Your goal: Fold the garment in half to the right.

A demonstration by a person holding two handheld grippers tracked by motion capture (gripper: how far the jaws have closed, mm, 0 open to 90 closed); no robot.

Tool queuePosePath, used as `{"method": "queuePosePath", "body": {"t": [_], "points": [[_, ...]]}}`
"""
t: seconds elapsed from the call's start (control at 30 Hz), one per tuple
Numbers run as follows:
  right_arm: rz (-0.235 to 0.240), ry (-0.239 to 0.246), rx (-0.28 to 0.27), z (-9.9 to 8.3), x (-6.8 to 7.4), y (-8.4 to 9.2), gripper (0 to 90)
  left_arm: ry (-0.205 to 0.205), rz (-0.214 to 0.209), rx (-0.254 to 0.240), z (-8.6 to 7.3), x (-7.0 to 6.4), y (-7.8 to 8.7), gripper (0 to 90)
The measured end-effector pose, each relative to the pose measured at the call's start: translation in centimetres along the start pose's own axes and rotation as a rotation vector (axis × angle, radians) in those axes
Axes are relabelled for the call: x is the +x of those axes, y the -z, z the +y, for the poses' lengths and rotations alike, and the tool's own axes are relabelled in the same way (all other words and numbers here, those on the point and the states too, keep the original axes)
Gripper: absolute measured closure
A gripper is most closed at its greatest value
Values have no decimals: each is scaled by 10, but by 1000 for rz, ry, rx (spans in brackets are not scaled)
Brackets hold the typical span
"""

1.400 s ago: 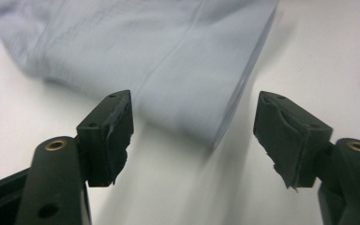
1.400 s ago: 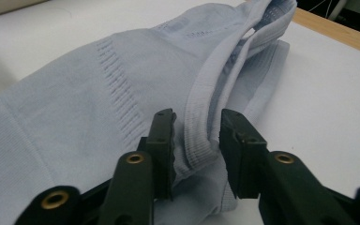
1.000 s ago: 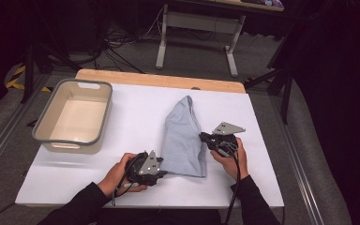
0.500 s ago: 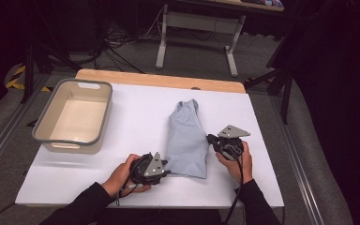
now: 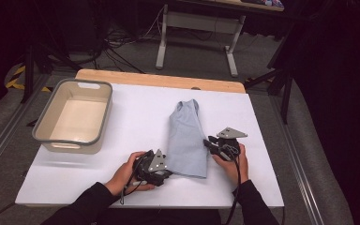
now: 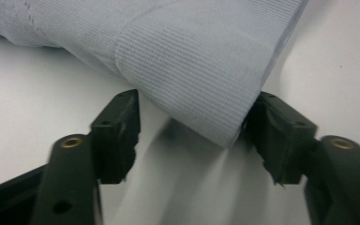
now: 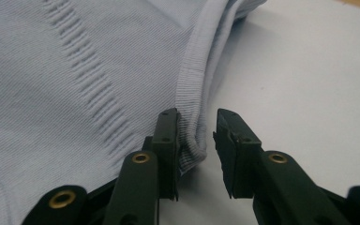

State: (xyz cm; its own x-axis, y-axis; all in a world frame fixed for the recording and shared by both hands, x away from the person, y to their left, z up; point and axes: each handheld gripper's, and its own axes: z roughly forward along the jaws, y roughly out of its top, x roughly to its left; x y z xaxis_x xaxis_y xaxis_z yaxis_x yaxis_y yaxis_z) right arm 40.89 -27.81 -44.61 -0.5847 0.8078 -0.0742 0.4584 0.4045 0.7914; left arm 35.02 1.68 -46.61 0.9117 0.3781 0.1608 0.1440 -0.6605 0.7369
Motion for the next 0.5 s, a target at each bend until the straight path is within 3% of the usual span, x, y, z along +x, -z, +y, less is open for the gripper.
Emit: {"method": "queuePosePath", "body": {"t": [0.27,0.33,0.4,0.5], "points": [[57,-44,29,-3,-5,-5,661,-25,-60,2,1,1,0,705],[77,-72,30,-4,-7,-7,663,-50,-68,6,1,0,0,782],[106,-104,31,-5,-10,-8,688,-63,-61,12,1,-1,0,840],[126,-118,34,-5,-11,-8,705,-78,-57,15,1,-1,1,854]]}}
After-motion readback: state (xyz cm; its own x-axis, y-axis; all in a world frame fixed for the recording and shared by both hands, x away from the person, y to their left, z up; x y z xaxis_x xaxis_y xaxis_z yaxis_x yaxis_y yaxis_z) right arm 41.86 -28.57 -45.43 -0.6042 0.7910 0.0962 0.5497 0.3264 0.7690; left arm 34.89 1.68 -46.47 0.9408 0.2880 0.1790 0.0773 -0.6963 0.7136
